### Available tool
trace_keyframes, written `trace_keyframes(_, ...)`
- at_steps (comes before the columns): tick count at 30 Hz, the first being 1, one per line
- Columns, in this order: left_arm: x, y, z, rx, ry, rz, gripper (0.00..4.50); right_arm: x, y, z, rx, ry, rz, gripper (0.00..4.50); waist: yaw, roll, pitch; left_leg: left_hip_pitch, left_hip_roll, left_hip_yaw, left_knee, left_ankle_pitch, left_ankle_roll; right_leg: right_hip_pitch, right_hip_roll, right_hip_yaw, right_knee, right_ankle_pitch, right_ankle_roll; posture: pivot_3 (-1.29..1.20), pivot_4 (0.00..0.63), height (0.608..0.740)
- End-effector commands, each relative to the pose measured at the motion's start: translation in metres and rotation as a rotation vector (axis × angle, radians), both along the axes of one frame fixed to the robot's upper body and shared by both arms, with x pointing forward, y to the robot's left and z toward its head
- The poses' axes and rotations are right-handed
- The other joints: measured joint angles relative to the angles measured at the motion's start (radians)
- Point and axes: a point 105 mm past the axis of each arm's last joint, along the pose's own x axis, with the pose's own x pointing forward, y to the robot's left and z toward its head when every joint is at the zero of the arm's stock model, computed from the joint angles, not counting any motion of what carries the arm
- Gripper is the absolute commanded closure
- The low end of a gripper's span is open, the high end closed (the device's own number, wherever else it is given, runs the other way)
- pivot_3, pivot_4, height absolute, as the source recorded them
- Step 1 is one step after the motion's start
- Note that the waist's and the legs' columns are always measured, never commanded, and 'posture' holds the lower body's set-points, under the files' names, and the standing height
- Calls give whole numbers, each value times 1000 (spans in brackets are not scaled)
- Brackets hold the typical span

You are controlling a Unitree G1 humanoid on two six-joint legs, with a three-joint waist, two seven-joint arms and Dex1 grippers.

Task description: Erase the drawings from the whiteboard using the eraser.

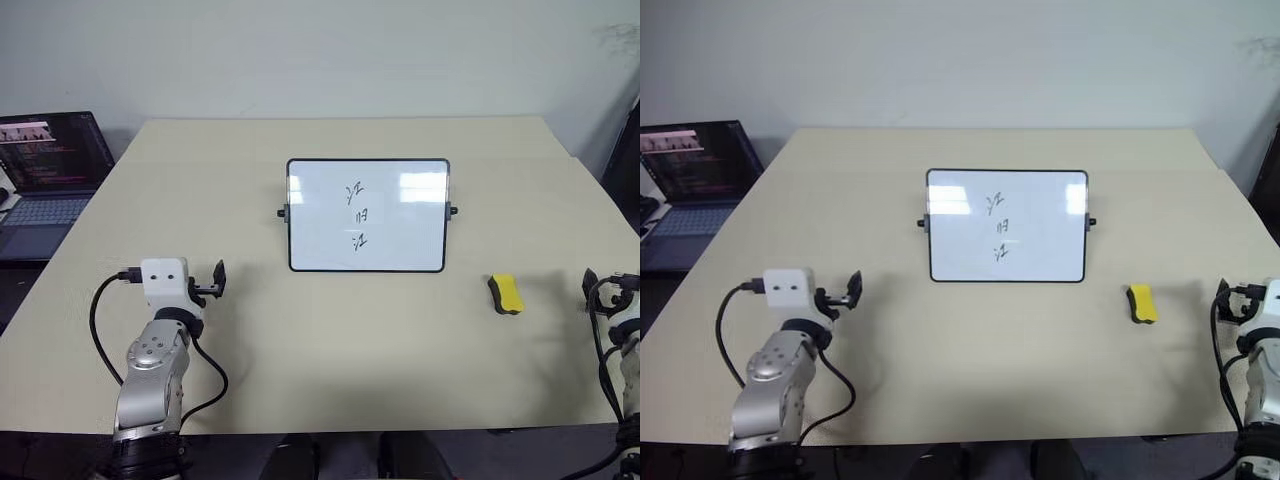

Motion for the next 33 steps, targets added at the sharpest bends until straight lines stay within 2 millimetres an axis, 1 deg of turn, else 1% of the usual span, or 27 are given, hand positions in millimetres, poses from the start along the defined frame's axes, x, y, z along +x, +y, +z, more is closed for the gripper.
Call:
trace_keyframes(1, 5, -4, 0, 25, -2, -6, 0, -4, 0, 7, 47, -5, 18, 39, 1, 0, 0, 0, 0, 0, 0, 0, 0, 0, 0, 0, 0, 0, 0, 0, 150, 740)
trace_keyframes(3, 5, -2, -9, 16, 31, 15, 0, -8, 4, 0, 50, 27, 26, 39, 2, 0, 0, 0, 0, 0, 0, 0, 0, 0, 0, 0, 0, 0, 0, 0, 150, 740)
trace_keyframes(4, 4, -1, -10, 12, 32, 17, 0, -10, 5, 1, 38, 30, 27, 39, 2, 0, 0, 0, 0, 0, 0, 0, 0, 0, 0, 0, 0, 0, 0, 0, 150, 740)
trace_keyframes(7, 0, 0, -8, 26, 32, 2, 0, -10, 6, 14, 7, -8, 16, 39, -2, 0, 0, 0, 0, 0, 0, 0, 0, 0, 0, 0, -1, 0, 0, 0, 150, 740)
trace_keyframes(10, 1, 3, 0, 26, 18, -31, 0, -7, 5, 28, -16, -66, -2, 39, -6, 0, 1, 0, 0, 1, 0, 0, 0, 0, 0, 1, -1, 0, 1, 0, 150, 740)
trace_keyframes(11, 2, 3, 4, 9, 13, -62, 0, -6, 6, 31, -40, -78, -3, 39, -6, 0, 1, 0, 0, 1, 0, 0, 0, 0, 0, 0, -1, 0, 1, 0, 150, 740)
trace_keyframes(12, 3, 4, 8, -9, 10, -100, 0, -5, 12, 30, -40, -83, 9, 39, -6, 0, 1, 0, 0, 1, 0, 0, 0, 0, 0, 0, -1, 0, 1, 0, 150, 740)
trace_keyframes(13, 3, 0, 14, -38, 6, -166, 0, -5, 18, 30, -18, -97, 26, 39, -7, 0, 1, 0, 0, 0, 0, 0, 0, 0, 0, 0, -1, 0, 0, 0, 150, 740)
trace_keyframes(15, 1, -15, 29, -65, -5, -341, 0, -7, 31, 29, 25, -101, 66, 39, -8, 0, 1, 0, 2, -1, 0, 0, 0, 0, 0, 0, -1, 0, 0, 0, 150, 740)
trace_keyframes(16, -2, -18, 34, -54, 1, -407, 0, -8, 38, 30, 33, -108, 81, 39, -10, 0, 1, -1, 2, -1, 0, 0, 0, 0, 0, 0, -1, 0, 0, 0, 150, 740)
trace_keyframes(18, -6, -26, 45, -22, 24, -516, 0, -14, 49, 38, 64, -124, 126, 39, -9, 2, 2, -2, 1, -4, -1, 0, -1, -1, 0, 0, -1, 0, 0, 0, 150, 740)
trace_keyframes(19, -9, -23, 52, -11, 33, -556, 0, -17, 60, 44, 73, -138, 153, 39, -8, 4, 3, -3, 1, -6, -1, 0, -1, -1, 0, 0, -2, 0, 0, 0, 150, 740)
trace_keyframes(21, -13, -28, 63, 16, 60, -660, 0, -25, 74, 55, 81, -154, 190, 39, -9, 6, 4, -4, -1, -8, 0, 0, 0, -2, -1, 0, -2, 0, 0, 0, 150, 740)
trace_keyframes(22, -16, -37, 68, 33, 79, -733, 0, -31, 76, 60, 87, -158, 193, 39, -9, 7, 5, -5, 0, -10, -1, 0, 0, -2, -1, 0, -2, 0, 0, 0, 150, 740)
trace_keyframes(24, -22, -51, 75, 37, 117, -859, 0, -41, 82, 67, 98, -163, 189, 39, -9, 7, 5, -6, 0, -12, -1, 0, 0, -2, 0, -2, -3, 0, 0, 0, 150, 740)
trace_keyframes(26, -29, -67, 81, 44, 153, -994, 0, -48, 90, 69, 113, -146, 203, 39, -7, 7, 5, -6, -1, -12, -1, 0, 0, -2, 0, -2, -3, 0, 0, 0, 150, 740)
trace_keyframes(28, -35, -81, 81, 73, 196, -1121, 0, -53, 101, 69, 99, -115, 244, 39, -7, 7, 5, -6, -1, -13, -1, 0, 0, -2, 0, -3, -4, 0, 0, 0, 150, 740)
trace_keyframes(31, -30, -96, 83, 105, 220, -1251, 0, -57, 118, 62, 87, -42, 293, 39, -10, 8, 6, -6, 0, -12, -1, 0, 1, -1, 1, -3, -6, 0, 0, 0, 150, 740)
trace_keyframes(33, -25, -113, 87, 177, 225, -1374, 0, -54, 130, 65, 86, -28, 323, 39, -10, 8, 6, -7, 0, -12, -1, 0, 1, -1, 2, -3, -7, 0, 0, 0, 150, 740)
